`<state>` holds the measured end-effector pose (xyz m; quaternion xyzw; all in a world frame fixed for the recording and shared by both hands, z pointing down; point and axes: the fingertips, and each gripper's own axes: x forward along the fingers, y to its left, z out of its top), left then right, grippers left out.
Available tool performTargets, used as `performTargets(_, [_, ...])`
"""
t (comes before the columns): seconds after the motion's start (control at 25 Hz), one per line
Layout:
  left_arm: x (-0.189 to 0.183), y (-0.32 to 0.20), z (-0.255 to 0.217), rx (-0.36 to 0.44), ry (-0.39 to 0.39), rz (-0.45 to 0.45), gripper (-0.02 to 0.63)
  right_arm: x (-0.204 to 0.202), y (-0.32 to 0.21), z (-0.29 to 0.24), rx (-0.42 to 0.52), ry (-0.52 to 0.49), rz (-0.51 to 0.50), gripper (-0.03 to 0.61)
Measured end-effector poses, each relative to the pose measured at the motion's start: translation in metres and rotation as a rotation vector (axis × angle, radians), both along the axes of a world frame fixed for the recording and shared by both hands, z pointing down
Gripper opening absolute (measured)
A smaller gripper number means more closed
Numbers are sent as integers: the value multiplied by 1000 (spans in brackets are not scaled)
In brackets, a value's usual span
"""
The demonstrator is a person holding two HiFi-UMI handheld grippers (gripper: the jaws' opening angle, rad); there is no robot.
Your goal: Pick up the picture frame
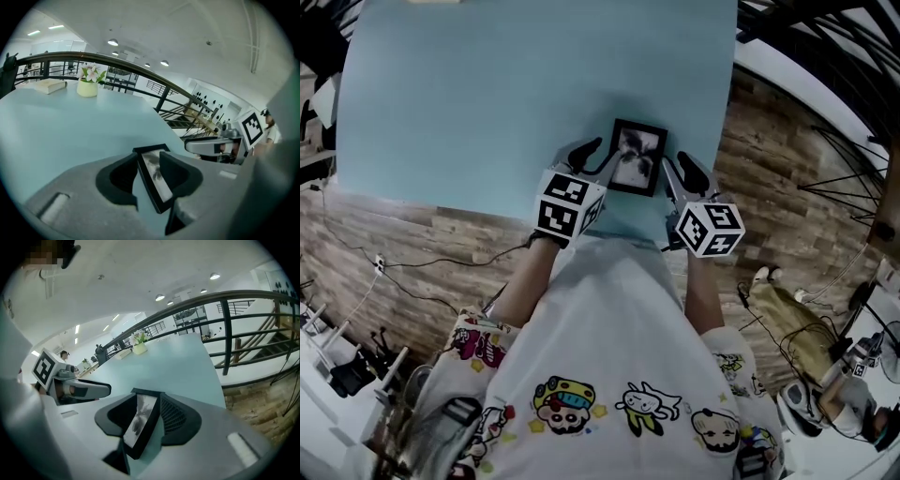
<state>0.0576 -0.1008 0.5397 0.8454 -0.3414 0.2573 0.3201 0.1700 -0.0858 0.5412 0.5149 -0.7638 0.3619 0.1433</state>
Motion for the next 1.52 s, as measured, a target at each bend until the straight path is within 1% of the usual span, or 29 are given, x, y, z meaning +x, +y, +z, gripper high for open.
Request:
performTargets(0.44, [7, 1, 41, -59, -36, -2, 143, 6, 3, 26, -54, -42, 32, 164])
performTargets(0.72, [12, 4, 57, -90, -55, 1, 141, 6, 8, 34, -80, -62, 44, 164])
performTargets(0.8, [14, 6, 62, -100, -65, 1, 127, 10, 9, 36, -84, -66, 48, 164])
performTargets(1.08, [19, 5, 63, -111, -63, -6, 117, 12, 10, 39, -95, -81, 53, 164])
performTargets(1.2, [19, 4, 64, -121, -47, -15, 94, 10, 8, 42, -107, -91, 50, 164])
performTargets(1.52, [20, 5, 65, -120, -45, -30, 87, 2, 10, 50, -178, -166, 50, 164])
